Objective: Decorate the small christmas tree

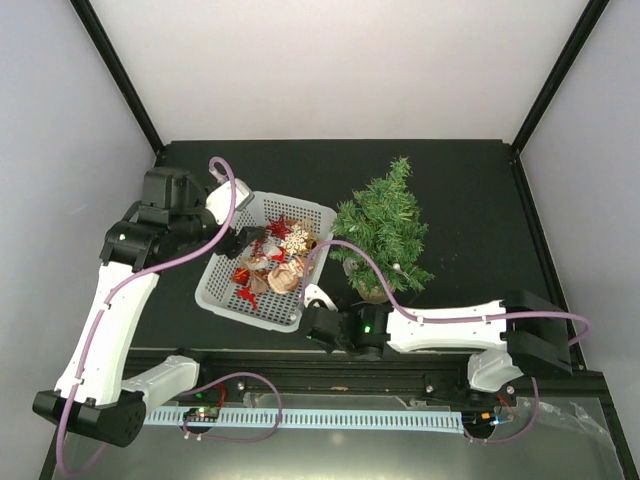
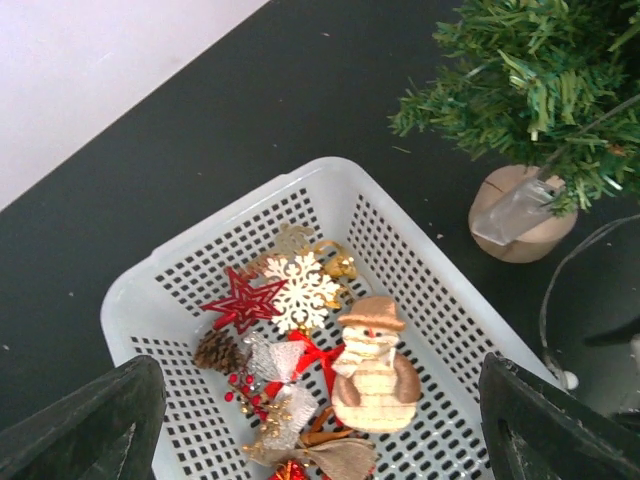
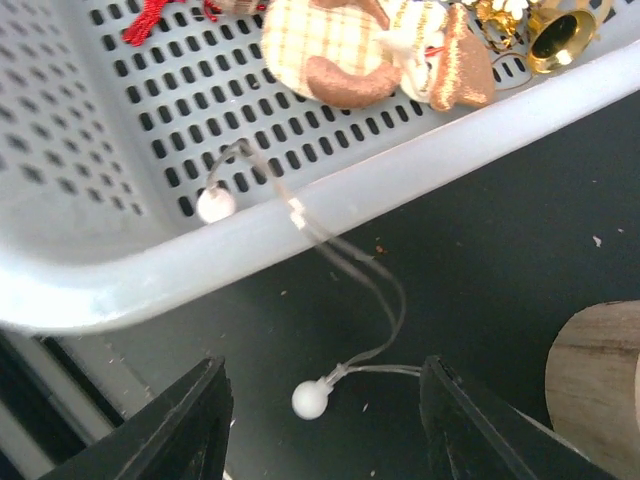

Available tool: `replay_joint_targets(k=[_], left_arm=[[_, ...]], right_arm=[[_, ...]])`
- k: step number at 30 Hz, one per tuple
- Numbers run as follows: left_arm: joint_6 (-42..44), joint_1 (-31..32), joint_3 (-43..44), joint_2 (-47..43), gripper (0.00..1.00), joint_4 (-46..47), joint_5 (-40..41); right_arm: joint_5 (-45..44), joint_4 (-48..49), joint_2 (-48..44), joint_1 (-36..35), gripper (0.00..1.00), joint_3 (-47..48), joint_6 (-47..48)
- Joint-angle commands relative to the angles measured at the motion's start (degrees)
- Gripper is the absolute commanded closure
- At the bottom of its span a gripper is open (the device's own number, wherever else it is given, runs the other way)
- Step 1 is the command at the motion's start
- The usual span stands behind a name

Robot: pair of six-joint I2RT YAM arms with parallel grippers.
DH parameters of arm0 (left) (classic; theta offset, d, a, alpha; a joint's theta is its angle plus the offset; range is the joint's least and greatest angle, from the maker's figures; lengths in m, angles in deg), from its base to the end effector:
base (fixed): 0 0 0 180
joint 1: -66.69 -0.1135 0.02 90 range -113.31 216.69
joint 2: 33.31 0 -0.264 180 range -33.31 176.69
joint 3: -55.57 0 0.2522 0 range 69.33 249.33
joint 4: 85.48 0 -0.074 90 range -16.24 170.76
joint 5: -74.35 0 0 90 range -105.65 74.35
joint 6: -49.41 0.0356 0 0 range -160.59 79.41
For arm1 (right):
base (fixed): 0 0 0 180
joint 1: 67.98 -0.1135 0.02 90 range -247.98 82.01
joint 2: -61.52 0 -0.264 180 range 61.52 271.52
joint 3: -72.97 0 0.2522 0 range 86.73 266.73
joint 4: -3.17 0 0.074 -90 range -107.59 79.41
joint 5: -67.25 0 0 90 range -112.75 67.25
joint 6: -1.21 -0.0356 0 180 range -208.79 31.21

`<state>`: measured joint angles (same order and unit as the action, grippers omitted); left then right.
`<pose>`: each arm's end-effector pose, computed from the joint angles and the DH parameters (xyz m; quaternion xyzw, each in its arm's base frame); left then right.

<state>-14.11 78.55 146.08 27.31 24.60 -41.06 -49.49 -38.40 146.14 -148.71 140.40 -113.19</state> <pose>0.1832 -0.0541 0.4009 0.3781 0.8047 -0.1453 0.4341 0.0627 0.2847 0.2113 -0.3874 0.8554 0.0726 0.3361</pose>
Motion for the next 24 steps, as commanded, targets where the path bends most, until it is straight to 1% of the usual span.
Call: replay_joint_targets(k=[1, 8, 9, 12, 17, 18, 20, 24], left_arm=[[-1.69, 0.45, 1.1, -1.22, 0.15, -2.68, -3.08], [-2.32, 0.54, -0.04, -2.77, 0.14, -2.87, -4.49], [-2.31, 0.54, -0.24, -2.91, 0.14, -2.9, -4.77], [-2.44, 0.54, -0.8, -3.33, 0.14, -2.75, -4.9], [-3.16, 0.54, -2.09, -4.09, 0.14, -1.77, -6.1], [-3.26, 0.61, -2.31, -4.18, 0.14, -1.76, -6.32], [-3.54, 0.62, -2.76, -4.36, 0.14, -1.6, -6.58], [-3.72, 0.62, -3.16, -4.96, 0.14, -1.49, -6.09]], right_arm=[[0.77, 5.87, 1.46, 2.77, 0.48, -0.7, 1.25], [4.14, 9.46, 4.49, 6.72, 0.5, 0.07, 4.36], [4.57, 9.74, 4.72, 6.84, 0.52, 0.22, 4.67], [5.48, 10.22, 5.63, 6.95, 0.64, 1.13, 5.61], [7.58, 10.38, 5.24, 6.96, 0.92, 1.12, 6.12], [7.91, 10.24, 4.64, 6.91, 0.96, 1.05, 6.07], [8.4, 9.87, 2.96, 6.94, 0.99, 0.62, 5.9], [8.94, 7.6, -2.12, 6.83, 0.99, 0.22, 6.13]])
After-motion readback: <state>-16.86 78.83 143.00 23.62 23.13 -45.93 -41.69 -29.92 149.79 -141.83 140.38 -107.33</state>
